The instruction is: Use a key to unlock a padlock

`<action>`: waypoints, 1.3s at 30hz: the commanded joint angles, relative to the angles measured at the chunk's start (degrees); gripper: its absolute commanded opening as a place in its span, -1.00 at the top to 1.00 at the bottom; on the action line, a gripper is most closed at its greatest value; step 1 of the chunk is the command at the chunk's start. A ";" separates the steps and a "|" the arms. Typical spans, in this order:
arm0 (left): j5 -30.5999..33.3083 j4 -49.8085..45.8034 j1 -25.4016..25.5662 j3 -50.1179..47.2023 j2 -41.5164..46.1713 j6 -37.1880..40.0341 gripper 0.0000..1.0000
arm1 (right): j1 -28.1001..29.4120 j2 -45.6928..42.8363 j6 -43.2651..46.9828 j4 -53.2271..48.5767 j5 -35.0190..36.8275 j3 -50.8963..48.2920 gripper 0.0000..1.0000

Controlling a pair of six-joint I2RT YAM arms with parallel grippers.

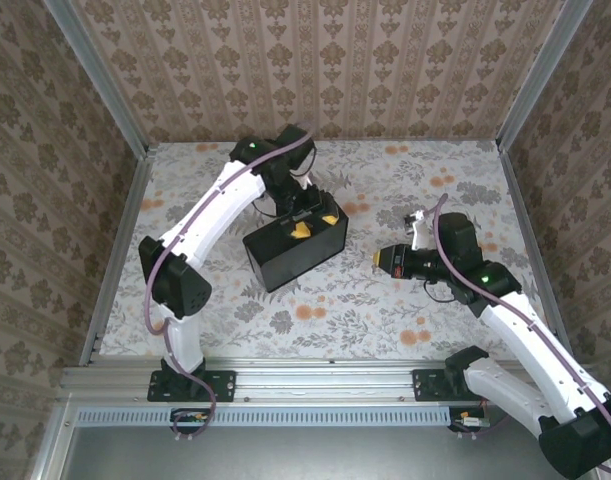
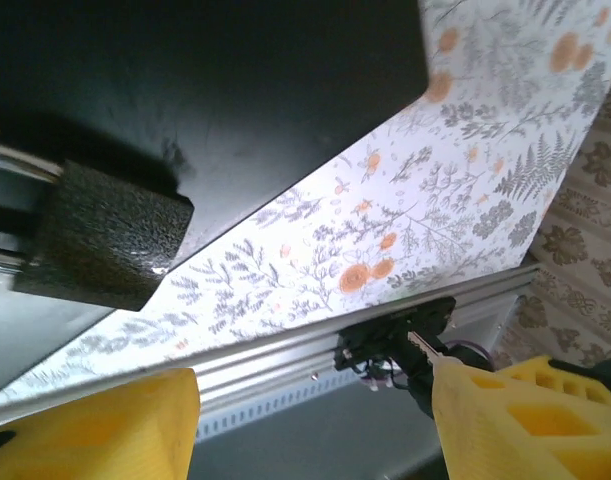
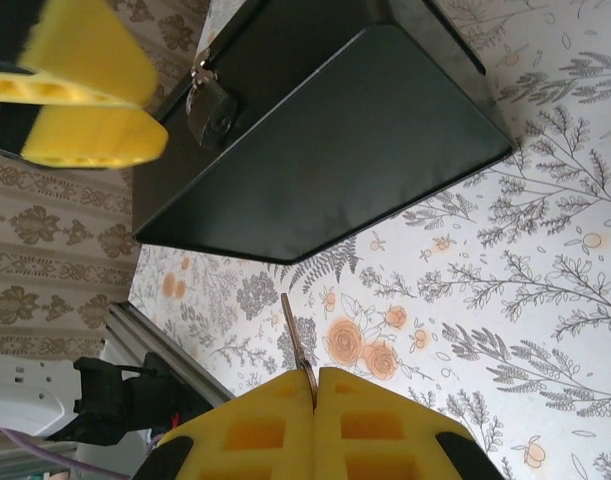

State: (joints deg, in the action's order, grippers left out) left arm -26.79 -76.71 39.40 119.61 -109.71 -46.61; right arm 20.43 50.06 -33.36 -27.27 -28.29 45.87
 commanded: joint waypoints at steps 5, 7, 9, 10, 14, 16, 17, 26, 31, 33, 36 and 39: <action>18.17 4.03 -0.37 -2.81 5.28 43.46 -0.33 | 0.58 0.50 0.44 -0.61 2.11 1.58 1.00; 21.86 12.71 0.07 -12.25 9.99 56.72 -0.37 | 0.62 0.23 0.44 -0.68 2.79 1.10 1.00; 18.73 23.09 -0.56 -23.31 16.54 69.36 -0.40 | 0.67 0.04 0.16 -0.92 2.75 0.65 1.00; 15.11 28.93 -0.89 -28.89 20.63 76.64 -0.43 | 0.75 0.05 0.07 -1.10 2.49 0.42 1.00; -0.86 46.71 -3.02 -42.21 30.37 89.97 -0.73 | 1.09 0.22 -1.84 -1.34 2.48 -1.02 1.00; -9.01 40.63 -5.79 -36.75 28.25 90.84 -0.70 | 1.69 0.14 -3.04 -0.97 3.51 -1.61 1.00; -10.94 36.75 -6.29 -34.43 26.60 93.11 -0.69 | 1.95 -0.12 -3.36 -0.71 3.91 -1.79 1.00; -10.44 22.15 -8.26 -25.36 14.52 105.63 -0.54 | 2.10 2.30 -1.92 -2.31 5.00 0.33 1.00; -10.78 19.09 -8.97 -24.02 10.55 107.90 -0.51 | 2.14 5.30 -1.38 -1.63 3.43 2.12 1.00; -10.94 19.24 -9.16 -24.49 9.90 108.15 -0.51 | 2.13 6.45 -0.90 -1.65 3.23 2.86 1.00; -11.52 18.91 -9.14 -24.91 9.04 108.97 -0.49 | 2.12 8.55 -0.48 -1.09 2.84 3.80 1.00; -11.84 18.74 -9.34 -24.92 8.04 109.37 -0.43 | 2.08 10.49 -0.43 -0.13 2.27 4.66 1.00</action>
State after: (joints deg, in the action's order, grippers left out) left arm -36.03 -55.37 30.61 93.95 -100.55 60.14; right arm 22.20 59.29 -34.65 -28.01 -24.53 48.56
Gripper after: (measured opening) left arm 0.718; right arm 0.041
